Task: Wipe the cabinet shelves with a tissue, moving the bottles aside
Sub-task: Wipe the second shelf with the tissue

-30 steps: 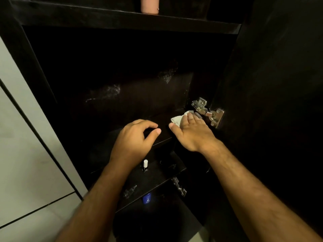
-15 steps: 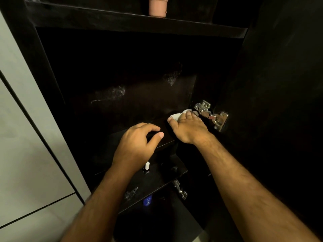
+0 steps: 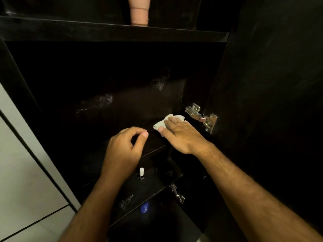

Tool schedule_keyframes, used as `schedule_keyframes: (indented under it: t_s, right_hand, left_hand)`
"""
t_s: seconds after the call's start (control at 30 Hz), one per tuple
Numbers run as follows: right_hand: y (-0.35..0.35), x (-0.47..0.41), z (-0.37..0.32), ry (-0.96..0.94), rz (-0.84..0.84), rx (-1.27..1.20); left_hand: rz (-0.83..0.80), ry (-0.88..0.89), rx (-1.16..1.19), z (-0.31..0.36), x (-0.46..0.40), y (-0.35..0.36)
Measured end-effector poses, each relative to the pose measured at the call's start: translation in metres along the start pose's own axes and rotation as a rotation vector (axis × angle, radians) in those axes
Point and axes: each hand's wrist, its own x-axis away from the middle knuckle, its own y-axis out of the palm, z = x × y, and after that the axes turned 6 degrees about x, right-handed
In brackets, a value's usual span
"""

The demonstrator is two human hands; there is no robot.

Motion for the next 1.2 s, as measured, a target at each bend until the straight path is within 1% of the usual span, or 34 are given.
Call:
schedule_keyframes:
  t_s: [0.13,0.23,0.37,0.43,0.53,0.63,0.8,0.93,1.0,1.07,1.13,1.2]
  right_hand:
    - [-0.001,-0.013,0.01,0.099,-0.045,0.069]
    - [0.003,-0.02,0.005,0.14,-0.013,0.067]
    - [0.01,-0.022,-0.008,0.274,0.005,0.065]
    - [0.012,-0.013,-0.009,0.303,0.014,0.054]
    - [0.018,0.017,-0.001,0.279,0.055,0.06]
    - [0.021,0.042,0.006,0.238,0.053,0.155]
    - [0.011,0.019,0.001,0.194,-0.018,0.164]
    - [0.006,0.01,-0.011,0.016,-0.07,0.071]
    - [0.009,0.027,-0.013,-0.091,-0.067,0.069]
    - [0.011,0.046,-0.006,-0.154,-0.062,0.081]
    - [0.008,0.052,0.011,-0.131,-0.063,0.094]
    - [0.002,0.041,0.023,-0.056,-0.059,0.107]
  left_hand:
    - [-0.015,-0.021,0.0,0.001,0.0,0.0]
    - [-0.022,-0.04,-0.01,0.002,0.001,-0.001]
    - [-0.029,-0.042,-0.02,0.001,0.001,-0.001]
    - [-0.025,-0.048,-0.018,0.0,0.0,-0.002]
    - [-0.022,-0.044,-0.01,0.0,0.001,-0.001]
    - [-0.021,-0.038,-0.003,0.001,0.002,-0.002]
    - [-0.012,-0.035,-0.003,0.002,0.001,-0.001]
    - [0.007,-0.033,-0.026,0.004,0.002,-0.002]
    - [0.006,-0.037,-0.036,0.004,0.001,-0.002]
    - [0.008,-0.047,-0.049,0.004,0.0,-0.002]
    - [0.028,-0.044,-0.044,0.005,0.001,-0.003]
    - [0.057,-0.033,-0.019,0.007,0.002,-0.003]
